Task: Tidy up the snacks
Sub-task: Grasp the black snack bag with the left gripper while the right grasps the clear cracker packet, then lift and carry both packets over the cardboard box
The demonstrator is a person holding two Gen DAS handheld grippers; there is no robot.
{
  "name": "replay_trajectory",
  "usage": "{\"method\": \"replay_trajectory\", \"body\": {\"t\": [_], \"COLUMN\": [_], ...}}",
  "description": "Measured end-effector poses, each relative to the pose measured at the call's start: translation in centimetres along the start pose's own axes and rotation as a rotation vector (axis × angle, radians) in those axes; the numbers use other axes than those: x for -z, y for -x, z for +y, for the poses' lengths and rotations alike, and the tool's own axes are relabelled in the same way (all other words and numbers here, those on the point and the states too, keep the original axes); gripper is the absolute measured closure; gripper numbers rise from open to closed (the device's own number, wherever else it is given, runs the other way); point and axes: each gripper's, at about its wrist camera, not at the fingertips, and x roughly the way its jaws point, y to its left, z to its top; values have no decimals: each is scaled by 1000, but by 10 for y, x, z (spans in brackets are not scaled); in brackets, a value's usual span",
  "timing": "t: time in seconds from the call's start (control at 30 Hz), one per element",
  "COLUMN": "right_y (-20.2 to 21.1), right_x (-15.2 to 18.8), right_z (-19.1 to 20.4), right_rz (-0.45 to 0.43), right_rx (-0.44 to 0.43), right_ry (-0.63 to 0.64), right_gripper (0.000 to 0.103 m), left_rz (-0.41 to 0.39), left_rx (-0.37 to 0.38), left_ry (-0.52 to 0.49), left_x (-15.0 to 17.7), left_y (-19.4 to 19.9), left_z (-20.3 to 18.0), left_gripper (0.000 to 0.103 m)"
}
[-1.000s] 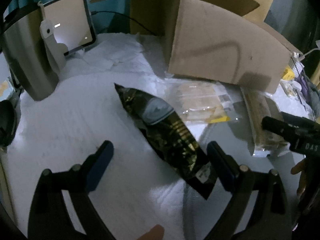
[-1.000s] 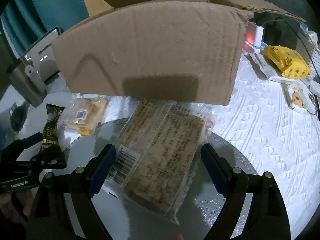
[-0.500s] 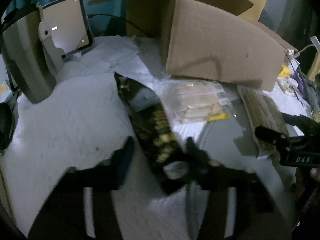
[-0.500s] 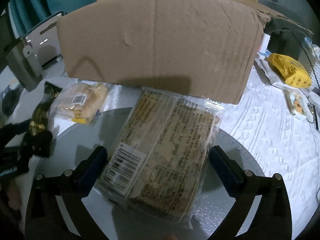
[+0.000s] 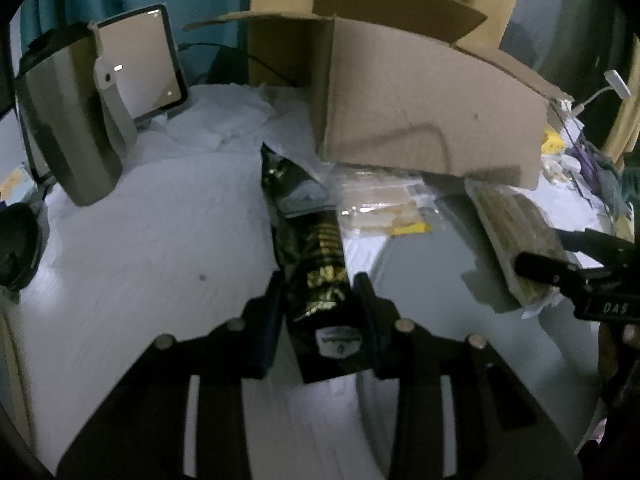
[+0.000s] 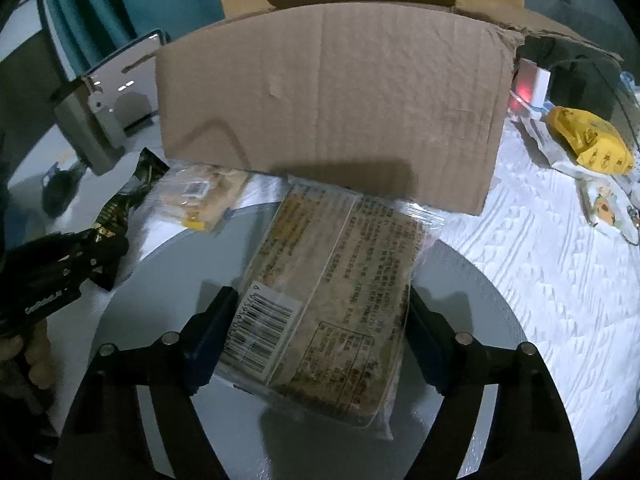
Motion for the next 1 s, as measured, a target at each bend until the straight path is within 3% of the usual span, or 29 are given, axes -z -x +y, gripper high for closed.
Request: {"method": "replay_trajectory", "body": {"t": [0.6,1.0], "right_y": [61,101], "right_x": [35,22], "right_z": [12,22], "right_rz": [-6,-118], "right_rx": [-81,-55], "right_ry": [57,71], "right_gripper": [22,22], "left_rz": [-37,-102], "left_rx": [25,60], "left_ry": [-7,-54], "left_x": [23,24], "left_y": [50,83], "left_z": [-18,-39], "left_gripper": [69,74]}}
